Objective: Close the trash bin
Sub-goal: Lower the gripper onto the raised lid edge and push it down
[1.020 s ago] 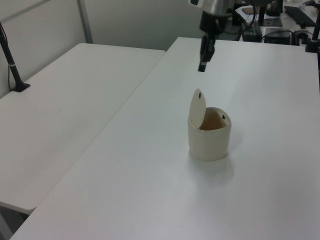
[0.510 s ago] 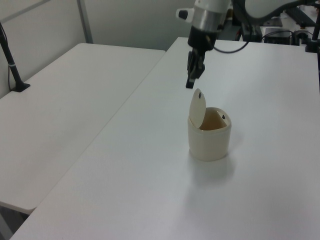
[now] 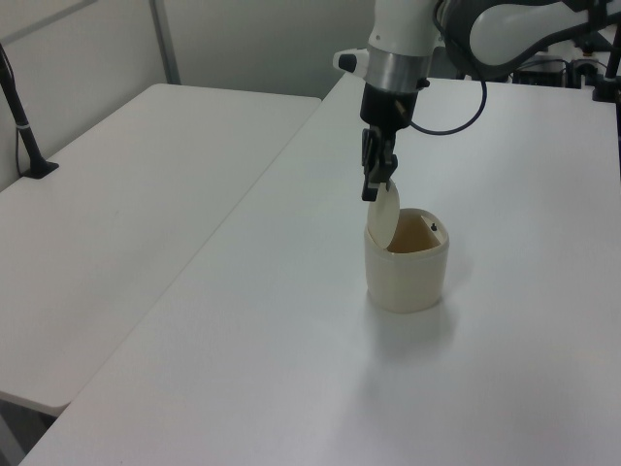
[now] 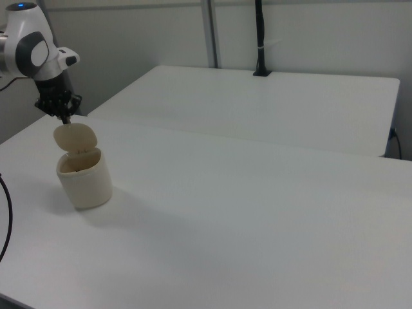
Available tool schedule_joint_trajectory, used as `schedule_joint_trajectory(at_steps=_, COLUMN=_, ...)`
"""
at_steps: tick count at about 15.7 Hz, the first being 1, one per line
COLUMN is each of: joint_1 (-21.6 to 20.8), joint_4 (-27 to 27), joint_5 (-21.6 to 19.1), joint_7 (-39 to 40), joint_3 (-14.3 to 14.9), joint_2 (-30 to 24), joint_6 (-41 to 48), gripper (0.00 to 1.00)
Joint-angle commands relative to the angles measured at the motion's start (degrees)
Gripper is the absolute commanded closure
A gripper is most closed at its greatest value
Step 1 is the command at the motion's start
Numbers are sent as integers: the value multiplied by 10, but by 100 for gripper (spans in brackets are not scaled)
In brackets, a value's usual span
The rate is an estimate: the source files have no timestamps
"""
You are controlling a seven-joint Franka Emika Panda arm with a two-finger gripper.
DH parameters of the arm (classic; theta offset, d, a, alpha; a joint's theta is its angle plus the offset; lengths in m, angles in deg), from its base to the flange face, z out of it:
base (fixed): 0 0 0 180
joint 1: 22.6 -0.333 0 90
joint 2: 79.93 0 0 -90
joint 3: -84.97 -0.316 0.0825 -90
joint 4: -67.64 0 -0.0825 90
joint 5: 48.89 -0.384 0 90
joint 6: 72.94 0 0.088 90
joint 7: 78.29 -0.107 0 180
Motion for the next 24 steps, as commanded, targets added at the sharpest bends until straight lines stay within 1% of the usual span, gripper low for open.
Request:
schedule_joint_trajectory(at_steps=1, joint_1=2, joint_4=-1, joint_5=-1, joint_7=15, joint_3=0, joint_2=-10, joint_6=89, gripper=100)
schedule_joint_trajectory(at_steps=7, joint_1=14, joint_4=-3, joint_5=0, joint_7=13, joint_3=4, joint_2=-34, joint_6=174, gripper=100)
schedule_joint_trajectory(at_steps=9, joint_1=14, joint_4=-11, joint_5=19, joint_7=12, joint_3=4, joint_2=-34, joint_6=182, gripper=100)
schedule_joint_trajectory(at_steps=11, joint_1=14, joint_4=-29, joint_5=27, joint_7=12, joint_3=4, joint_2=-31, joint_6=176, gripper=100)
schedule_joint_trajectory(at_steps=13, joint_1=21, joint_4=-29, joint_5=29, joint_7=13, joint_3=5, joint_2=-26, joint_6=171, gripper=100)
schedule_joint_trajectory(at_steps=16, joint_1=22, joint_4=-30, joint_5=29, joint_7=10, joint_3=6, joint_2=-18, joint_6=133, gripper=100)
schedule_joint_trajectory(at_steps=21, joint_1=26, joint_4=-32, joint_5=29, joint_7=10, joint_3=6, joint_2=-3, joint_6=110, gripper=100)
schedule_joint_trajectory(at_steps=23, joint_1=27, joint_4=-46, joint_5=34, joint_7=10, joint_3=6, joint_2=-1, joint_6=110, gripper=100)
schedule_joint_trajectory(at_steps=24, joint_1=26, joint_4=-55, joint_5=43, joint_7=10, joint_3=6, joint_2=-1, joint_6=110, gripper=100)
